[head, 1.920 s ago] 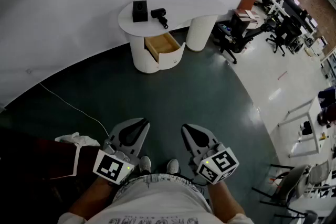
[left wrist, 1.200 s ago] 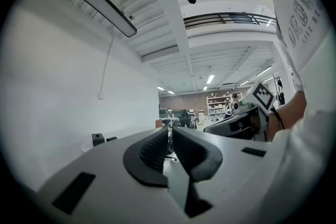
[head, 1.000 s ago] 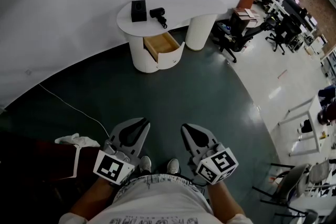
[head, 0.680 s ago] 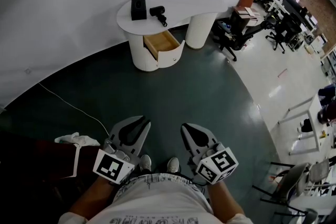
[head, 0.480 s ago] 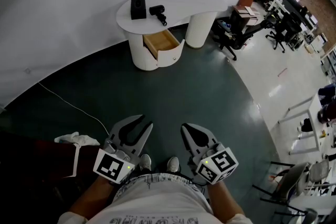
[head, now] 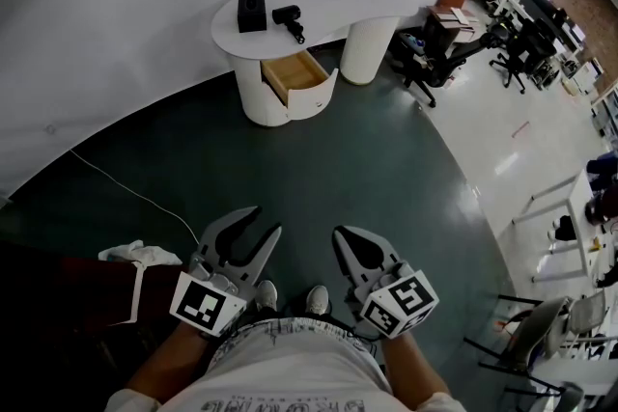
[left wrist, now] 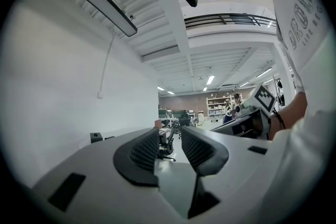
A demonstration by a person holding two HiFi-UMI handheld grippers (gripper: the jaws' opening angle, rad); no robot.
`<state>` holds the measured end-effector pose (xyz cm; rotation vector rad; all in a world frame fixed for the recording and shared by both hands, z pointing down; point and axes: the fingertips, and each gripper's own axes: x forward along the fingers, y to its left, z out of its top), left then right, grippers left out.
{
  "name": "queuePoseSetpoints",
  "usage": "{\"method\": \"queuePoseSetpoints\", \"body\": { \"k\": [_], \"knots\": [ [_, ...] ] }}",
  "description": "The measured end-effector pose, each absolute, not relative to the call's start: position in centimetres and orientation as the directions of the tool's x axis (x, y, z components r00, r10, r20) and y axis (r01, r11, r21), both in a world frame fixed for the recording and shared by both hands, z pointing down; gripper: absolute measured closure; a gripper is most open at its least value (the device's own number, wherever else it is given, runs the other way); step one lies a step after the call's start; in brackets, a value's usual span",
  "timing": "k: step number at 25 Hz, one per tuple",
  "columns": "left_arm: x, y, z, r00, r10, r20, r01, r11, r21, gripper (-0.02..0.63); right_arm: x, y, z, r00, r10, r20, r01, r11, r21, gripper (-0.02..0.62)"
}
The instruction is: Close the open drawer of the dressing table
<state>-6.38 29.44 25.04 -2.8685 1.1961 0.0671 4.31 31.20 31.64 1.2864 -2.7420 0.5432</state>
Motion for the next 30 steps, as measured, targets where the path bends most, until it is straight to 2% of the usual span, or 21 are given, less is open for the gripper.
{"method": "queuePoseSetpoints", "body": {
  "k": [11, 30],
  "knots": [
    [-3.8, 29.8, 25.5, 0.686, -0.727, -0.038, -0.728, -0.686, -0.011, 0.431, 7.2, 31.3, 31.9, -0.663, -0.722, 0.196, -0.742, 0.602, -0.295, 0.588],
    [2.2, 30.3, 27.0, 0.608, -0.794, -0.009, -0.794, -0.608, -0.005, 0.42, 15.2, 31.0, 33.5, -0.702, -0.69, 0.179, -0.704, 0.633, -0.323, 0.588]
  ]
}}
